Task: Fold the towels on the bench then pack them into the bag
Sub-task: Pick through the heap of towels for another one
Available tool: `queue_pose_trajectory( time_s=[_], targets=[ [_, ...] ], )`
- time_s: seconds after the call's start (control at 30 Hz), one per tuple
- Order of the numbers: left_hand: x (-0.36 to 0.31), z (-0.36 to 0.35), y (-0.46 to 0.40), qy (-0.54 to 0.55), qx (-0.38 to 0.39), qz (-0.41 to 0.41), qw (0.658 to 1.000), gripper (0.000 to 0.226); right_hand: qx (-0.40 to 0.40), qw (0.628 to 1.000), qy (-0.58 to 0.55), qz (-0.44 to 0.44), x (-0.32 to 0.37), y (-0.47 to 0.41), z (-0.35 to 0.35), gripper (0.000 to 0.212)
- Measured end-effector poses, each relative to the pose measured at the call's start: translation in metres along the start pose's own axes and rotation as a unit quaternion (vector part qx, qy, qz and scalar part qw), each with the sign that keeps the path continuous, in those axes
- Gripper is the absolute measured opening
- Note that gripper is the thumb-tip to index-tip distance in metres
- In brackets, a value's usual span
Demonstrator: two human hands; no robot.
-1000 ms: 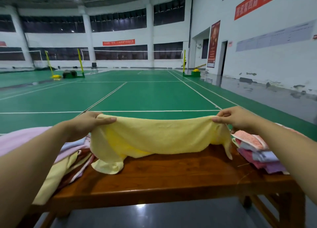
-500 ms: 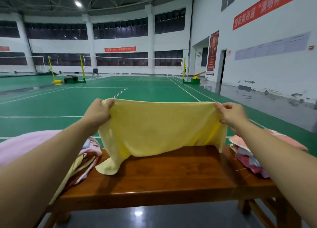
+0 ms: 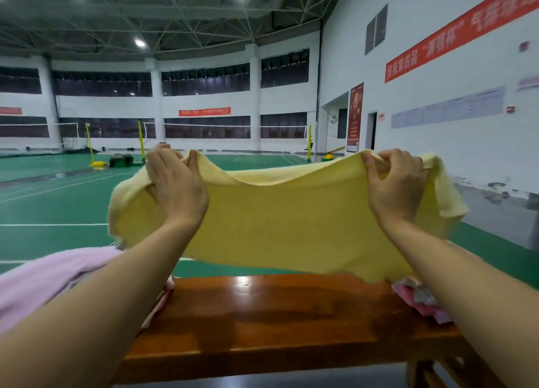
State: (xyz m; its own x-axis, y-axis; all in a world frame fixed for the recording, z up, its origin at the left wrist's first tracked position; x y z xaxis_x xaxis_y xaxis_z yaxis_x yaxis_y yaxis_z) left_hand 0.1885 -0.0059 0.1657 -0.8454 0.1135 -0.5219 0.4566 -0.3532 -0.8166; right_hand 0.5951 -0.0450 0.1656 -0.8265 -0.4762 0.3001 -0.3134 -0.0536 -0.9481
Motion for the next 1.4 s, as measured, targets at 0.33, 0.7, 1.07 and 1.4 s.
queue_pose_trajectory(
  time_s=[0.33,0.7,1.07,1.4],
  targets=[
    [0.111,-0.135,0.109,-0.235,0.31,0.054,0.92,0.057,0.297,0.928,0.14,-0.179,-0.123,0.151,-0.063,0.037],
    [0.186,-0.228,0.16,-0.259,0.369,-0.056,0.891,0.04,0.426,0.87,0.115,-0.22,-0.188,0.252,-0.119,0.03],
    [0.136,-0.171,0.121,-0.122,0.234,-0.013,0.964,0.045,0.276,0.951,0.07,-0.122,-0.128,0.183,-0.082,0.034],
    [0.049,-0.043,0.053,-0.088,0.121,-0.042,0.988,0.051,0.145,0.987,0.056,-0.041,-0.031,0.073,-0.007,0.045]
  ],
)
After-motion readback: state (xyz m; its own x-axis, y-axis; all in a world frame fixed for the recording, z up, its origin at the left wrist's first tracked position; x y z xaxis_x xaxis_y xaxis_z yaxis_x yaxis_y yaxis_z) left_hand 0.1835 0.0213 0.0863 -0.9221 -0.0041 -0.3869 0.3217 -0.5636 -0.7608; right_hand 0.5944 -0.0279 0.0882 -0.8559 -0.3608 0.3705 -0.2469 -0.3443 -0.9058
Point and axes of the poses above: each hand's wrist, its own y-axis away from the middle knuckle, its own z-axis out of the back of the hand, x = y × z, the point moved 8 cm from there along -y, towards the middle knuckle, and after that the axes turned 13 degrees about -y, right-handed, at the moved point
